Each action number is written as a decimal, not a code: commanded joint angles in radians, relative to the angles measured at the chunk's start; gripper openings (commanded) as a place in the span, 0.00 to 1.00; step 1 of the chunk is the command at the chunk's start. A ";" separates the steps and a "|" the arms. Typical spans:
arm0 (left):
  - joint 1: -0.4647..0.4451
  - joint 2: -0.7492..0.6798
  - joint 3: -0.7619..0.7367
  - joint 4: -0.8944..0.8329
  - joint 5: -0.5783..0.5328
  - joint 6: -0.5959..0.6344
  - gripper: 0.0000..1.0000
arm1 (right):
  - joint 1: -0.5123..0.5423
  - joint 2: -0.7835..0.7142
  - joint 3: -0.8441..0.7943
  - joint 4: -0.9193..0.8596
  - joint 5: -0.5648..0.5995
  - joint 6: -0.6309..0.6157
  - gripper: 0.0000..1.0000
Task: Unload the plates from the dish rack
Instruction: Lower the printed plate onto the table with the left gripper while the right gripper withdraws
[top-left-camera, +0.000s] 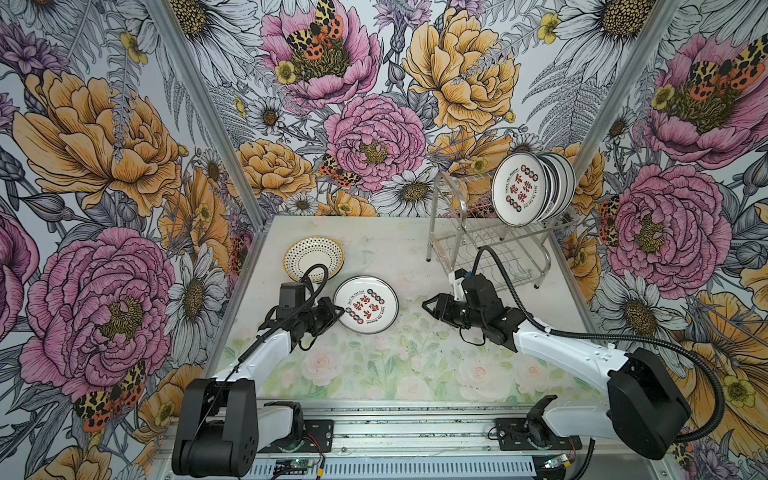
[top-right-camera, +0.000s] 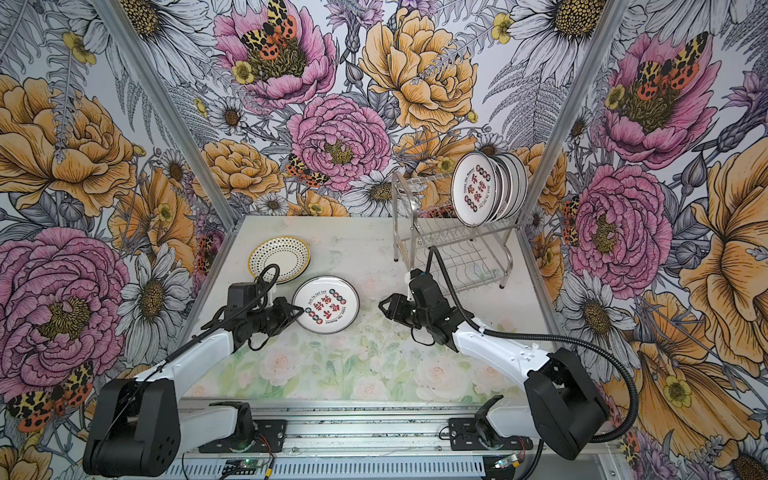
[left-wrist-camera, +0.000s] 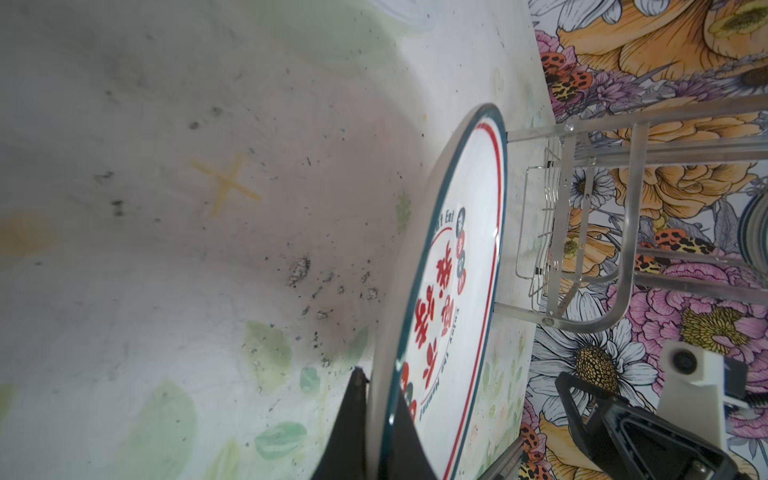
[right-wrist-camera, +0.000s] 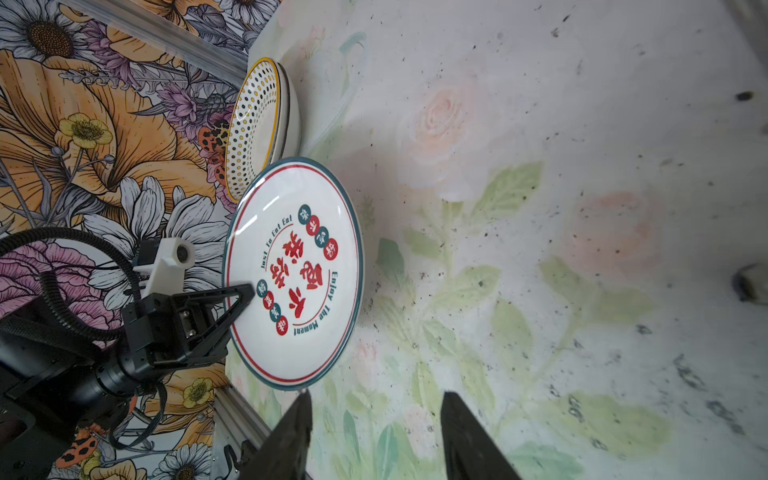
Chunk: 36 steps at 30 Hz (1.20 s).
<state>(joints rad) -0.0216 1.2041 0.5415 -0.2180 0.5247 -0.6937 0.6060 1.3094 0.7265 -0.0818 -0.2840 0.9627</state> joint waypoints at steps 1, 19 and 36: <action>0.058 -0.045 -0.016 -0.023 -0.022 0.043 0.00 | 0.013 -0.003 0.039 -0.028 0.005 -0.062 0.53; 0.163 -0.042 -0.070 -0.077 -0.170 0.043 0.00 | 0.044 0.069 0.172 -0.053 -0.007 -0.157 0.55; 0.174 0.073 -0.039 -0.095 -0.206 0.037 0.05 | 0.049 0.032 0.165 -0.054 -0.001 -0.160 0.55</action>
<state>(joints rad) 0.1364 1.2446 0.5068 -0.2550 0.4049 -0.6743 0.6449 1.3693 0.8745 -0.1318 -0.2844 0.8200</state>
